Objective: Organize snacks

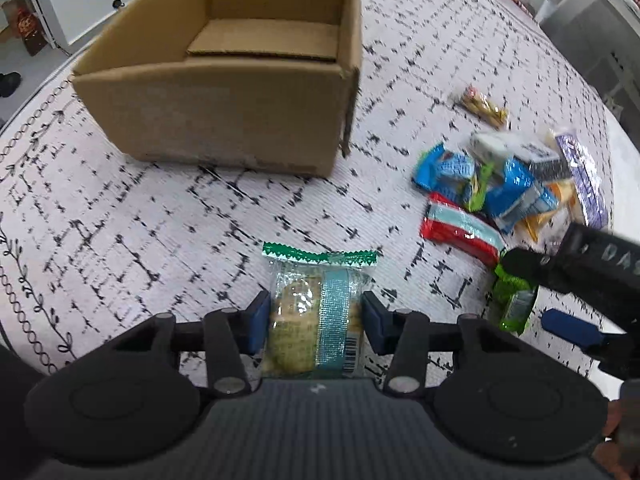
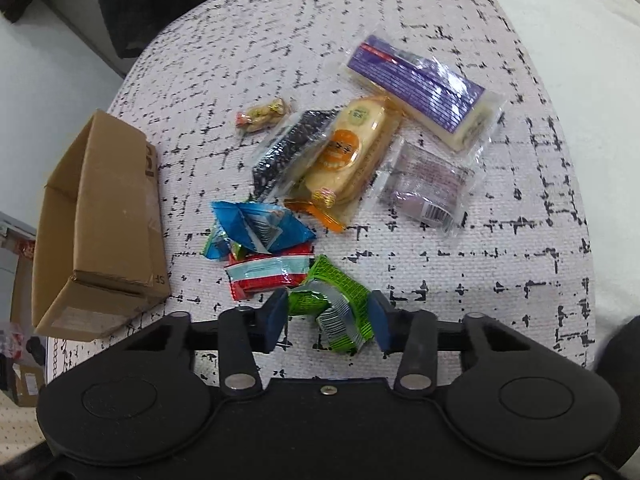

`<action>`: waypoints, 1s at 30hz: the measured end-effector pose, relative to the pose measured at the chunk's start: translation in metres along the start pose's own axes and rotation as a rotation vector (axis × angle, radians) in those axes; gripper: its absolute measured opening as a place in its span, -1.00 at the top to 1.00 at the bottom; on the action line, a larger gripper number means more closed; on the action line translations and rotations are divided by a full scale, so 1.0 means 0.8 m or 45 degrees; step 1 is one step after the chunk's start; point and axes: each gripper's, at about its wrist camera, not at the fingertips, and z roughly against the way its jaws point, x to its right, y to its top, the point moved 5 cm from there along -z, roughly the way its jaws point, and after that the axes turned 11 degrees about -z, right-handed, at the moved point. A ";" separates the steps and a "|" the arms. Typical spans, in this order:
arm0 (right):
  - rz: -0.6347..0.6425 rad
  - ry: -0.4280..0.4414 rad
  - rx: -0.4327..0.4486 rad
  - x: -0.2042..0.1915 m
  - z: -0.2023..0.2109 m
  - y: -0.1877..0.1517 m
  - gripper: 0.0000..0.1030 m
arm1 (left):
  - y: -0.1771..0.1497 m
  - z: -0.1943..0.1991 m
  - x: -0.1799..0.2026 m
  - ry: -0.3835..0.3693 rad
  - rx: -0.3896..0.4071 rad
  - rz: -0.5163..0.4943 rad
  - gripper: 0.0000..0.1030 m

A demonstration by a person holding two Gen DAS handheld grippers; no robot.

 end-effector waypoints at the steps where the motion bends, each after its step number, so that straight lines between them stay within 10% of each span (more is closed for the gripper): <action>1: 0.006 0.004 0.009 -0.001 0.002 0.000 0.27 | 0.001 0.003 -0.001 0.001 0.010 0.002 0.08; 30: 0.030 0.432 0.199 -0.034 0.100 0.007 0.46 | 0.017 0.111 -0.018 0.008 0.254 0.010 0.08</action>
